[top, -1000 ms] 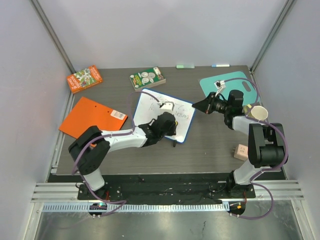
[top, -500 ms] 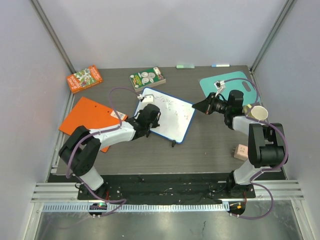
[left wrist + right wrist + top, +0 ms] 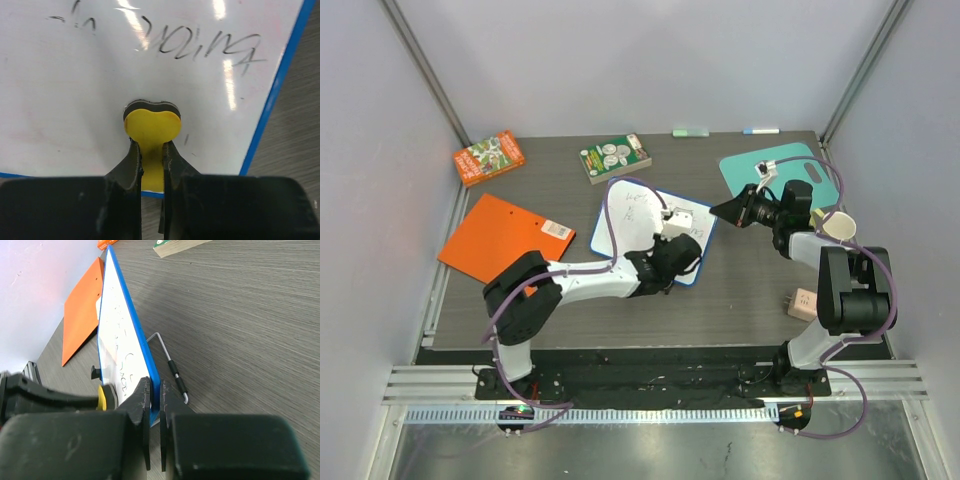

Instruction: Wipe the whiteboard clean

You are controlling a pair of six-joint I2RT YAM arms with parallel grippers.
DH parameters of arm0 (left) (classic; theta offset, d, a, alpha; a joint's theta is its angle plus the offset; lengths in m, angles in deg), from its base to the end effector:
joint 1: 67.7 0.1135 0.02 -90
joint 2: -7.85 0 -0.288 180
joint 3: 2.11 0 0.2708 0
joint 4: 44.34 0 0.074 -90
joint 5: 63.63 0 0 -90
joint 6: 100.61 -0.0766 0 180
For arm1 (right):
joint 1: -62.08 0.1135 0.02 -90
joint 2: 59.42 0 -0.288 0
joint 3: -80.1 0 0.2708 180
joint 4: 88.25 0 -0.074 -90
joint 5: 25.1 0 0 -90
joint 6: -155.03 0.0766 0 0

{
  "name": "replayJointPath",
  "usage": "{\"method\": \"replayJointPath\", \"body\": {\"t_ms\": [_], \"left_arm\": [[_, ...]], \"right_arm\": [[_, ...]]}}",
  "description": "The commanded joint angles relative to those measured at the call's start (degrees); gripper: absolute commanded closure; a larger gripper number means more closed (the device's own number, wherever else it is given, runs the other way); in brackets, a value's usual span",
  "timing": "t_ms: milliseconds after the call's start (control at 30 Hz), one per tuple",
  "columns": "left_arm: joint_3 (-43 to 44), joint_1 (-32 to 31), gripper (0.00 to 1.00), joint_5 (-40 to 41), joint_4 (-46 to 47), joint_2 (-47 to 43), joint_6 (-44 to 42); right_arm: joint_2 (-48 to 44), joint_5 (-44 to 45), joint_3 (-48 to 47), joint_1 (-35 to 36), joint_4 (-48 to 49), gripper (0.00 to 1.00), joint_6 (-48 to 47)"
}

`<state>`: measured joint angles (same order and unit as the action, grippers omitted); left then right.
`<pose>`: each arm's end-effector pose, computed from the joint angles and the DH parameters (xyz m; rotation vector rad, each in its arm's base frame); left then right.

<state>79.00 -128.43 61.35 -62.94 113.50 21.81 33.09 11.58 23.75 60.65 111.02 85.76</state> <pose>0.2553 -0.3657 0.1848 0.2415 2.1597 -0.2113 0.3673 0.0523 0.2066 -0.3054 1.8570 1.0922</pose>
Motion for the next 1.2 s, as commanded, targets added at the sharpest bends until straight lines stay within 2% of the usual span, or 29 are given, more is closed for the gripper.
{"method": "replayJointPath", "body": {"t_ms": [0, 167, 667, 900, 1067, 1167], "left_arm": [[0.24, -1.50, 1.00, -10.63, 3.42, 5.27, 2.12], [2.16, -0.71, 1.00, -8.97, 3.79, 5.10, 0.36], [1.65, 19.22, 1.00, -14.24, 2.38, -3.69, -4.65], [4.19, 26.97, 1.00, -17.75, -0.08, -2.65, -7.11], [5.95, 29.26, 1.00, -20.04, -0.61, -0.79, -7.38], [4.03, 29.26, 1.00, -21.09, 0.17, -1.58, -6.94]], "right_arm": [[-1.72, -1.79, -1.19, 1.43, 2.73, 0.99, -2.45], [-1.80, -1.79, -1.19, 1.43, 2.64, 0.99, -2.62], [-2.51, -1.88, -1.54, 3.45, 1.50, 0.99, -3.33], [-2.86, -1.88, -2.24, 3.63, -0.78, 0.99, -4.82], [-2.42, -2.23, -2.68, 3.72, -1.75, 0.98, -5.09], [-2.16, -2.67, -3.38, 3.80, -2.54, 0.99, -5.17]]}}
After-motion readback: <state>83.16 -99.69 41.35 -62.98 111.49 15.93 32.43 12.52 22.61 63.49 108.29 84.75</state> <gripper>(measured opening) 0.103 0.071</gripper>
